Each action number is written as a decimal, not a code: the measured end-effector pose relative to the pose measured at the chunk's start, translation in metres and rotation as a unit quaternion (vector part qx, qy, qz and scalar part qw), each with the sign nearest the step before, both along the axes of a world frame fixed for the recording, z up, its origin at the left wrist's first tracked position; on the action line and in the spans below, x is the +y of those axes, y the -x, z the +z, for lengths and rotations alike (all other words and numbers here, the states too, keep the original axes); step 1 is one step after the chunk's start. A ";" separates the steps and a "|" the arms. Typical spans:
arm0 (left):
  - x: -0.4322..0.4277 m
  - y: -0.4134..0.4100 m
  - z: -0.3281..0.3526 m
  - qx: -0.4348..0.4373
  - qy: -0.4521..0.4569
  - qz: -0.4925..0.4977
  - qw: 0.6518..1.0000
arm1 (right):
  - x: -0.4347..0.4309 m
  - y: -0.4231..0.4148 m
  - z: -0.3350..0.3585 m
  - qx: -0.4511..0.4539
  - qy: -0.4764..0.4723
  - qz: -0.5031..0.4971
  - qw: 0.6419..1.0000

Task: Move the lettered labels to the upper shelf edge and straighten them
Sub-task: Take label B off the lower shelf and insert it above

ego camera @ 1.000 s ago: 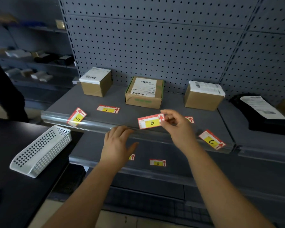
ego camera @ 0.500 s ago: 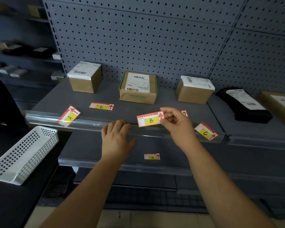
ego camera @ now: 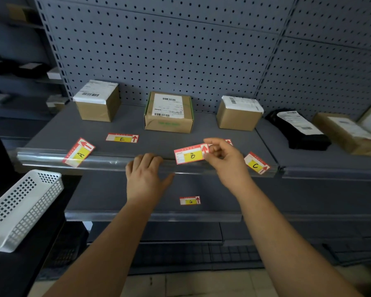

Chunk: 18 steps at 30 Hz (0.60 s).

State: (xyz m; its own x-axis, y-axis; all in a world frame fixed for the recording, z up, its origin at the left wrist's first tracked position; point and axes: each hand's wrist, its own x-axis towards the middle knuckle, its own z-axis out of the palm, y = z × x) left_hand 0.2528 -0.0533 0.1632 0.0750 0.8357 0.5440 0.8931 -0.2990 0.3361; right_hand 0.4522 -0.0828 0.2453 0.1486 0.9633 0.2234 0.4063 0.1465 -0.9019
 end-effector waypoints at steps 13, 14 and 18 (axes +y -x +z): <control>0.002 -0.004 0.008 -0.017 0.004 0.012 1.000 | 0.008 -0.001 0.000 -0.016 -0.003 0.012 1.000; 0.002 -0.004 0.009 -0.016 0.005 0.011 1.000 | 0.011 -0.002 0.000 -0.015 -0.007 0.018 1.000; 0.001 -0.003 0.010 -0.007 0.011 0.008 1.000 | 0.024 -0.002 -0.001 -0.065 -0.030 0.046 0.996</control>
State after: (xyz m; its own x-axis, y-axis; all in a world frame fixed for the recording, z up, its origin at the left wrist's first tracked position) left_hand 0.2558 -0.0527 0.1736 0.0545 0.8489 0.5258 0.8930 -0.2770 0.3547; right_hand 0.4538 -0.0583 0.2439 0.0254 0.9559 0.2925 0.5014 0.2409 -0.8310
